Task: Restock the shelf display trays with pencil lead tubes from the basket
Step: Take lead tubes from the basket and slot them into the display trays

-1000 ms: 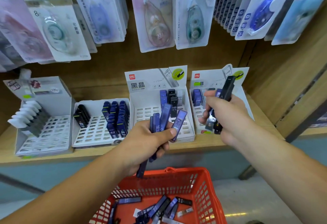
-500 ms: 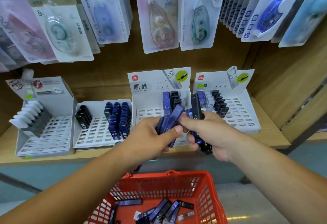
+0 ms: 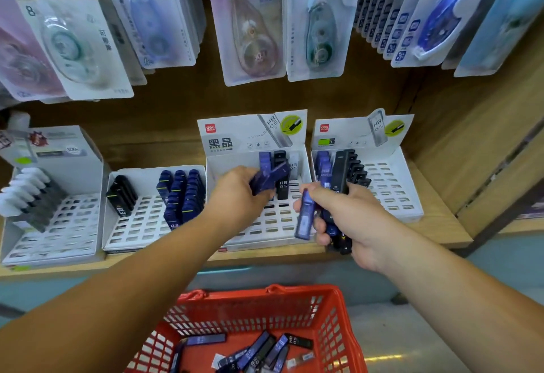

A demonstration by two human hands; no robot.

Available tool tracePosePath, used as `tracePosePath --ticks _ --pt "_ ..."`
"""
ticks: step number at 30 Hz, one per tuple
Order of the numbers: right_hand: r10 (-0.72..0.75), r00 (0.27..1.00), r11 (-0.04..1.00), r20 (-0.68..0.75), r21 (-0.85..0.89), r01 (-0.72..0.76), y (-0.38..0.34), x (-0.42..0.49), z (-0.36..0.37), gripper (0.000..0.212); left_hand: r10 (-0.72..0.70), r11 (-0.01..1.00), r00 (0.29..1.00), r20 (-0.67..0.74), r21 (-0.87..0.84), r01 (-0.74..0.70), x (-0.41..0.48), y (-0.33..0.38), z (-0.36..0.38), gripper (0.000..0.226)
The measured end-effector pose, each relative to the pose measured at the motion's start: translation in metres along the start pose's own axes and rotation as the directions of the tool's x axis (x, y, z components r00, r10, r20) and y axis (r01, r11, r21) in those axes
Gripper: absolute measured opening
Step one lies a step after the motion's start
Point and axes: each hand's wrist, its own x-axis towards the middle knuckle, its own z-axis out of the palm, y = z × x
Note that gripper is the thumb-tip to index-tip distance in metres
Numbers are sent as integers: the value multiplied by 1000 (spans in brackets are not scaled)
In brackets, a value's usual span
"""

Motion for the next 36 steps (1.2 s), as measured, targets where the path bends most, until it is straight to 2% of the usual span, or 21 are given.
tracePosePath --ticks 2,5,9,12,16,20,26,30,36 --pt "-22 997 1000 -81 -21 20 -3 -1 -6 17 20 1000 1000 -4 24 -20 0 -1 1 9" --pt "-32 988 999 -154 -38 27 -4 -2 -17 11 57 997 996 -64 -51 -61 -5 7 -8 18" --pt "0 981 1000 -194 0 0 -6 -2 -30 15 145 981 976 -165 -105 -163 -12 29 -22 7" --pt "29 975 997 -220 78 -12 -9 -2 -37 18 242 957 964 -112 -135 -256 -11 58 -13 9" --pt "96 976 988 -194 134 -70 -11 -5 -49 15 343 939 939 -27 16 -343 15 81 21 21" --pt "76 979 993 -190 108 -56 -8 -9 -67 11 298 934 953 48 190 -302 35 86 46 12" --pt "36 972 981 -232 194 10 -7 -15 -87 9 238 931 967 86 265 -252 42 91 47 14" --pt "8 958 967 -286 245 65 -10 -17 -88 7 250 910 960 127 309 -278 41 95 43 22" --pt "-17 946 959 -325 261 107 -10 -18 -88 7 229 887 962 152 375 -270 43 96 39 10"
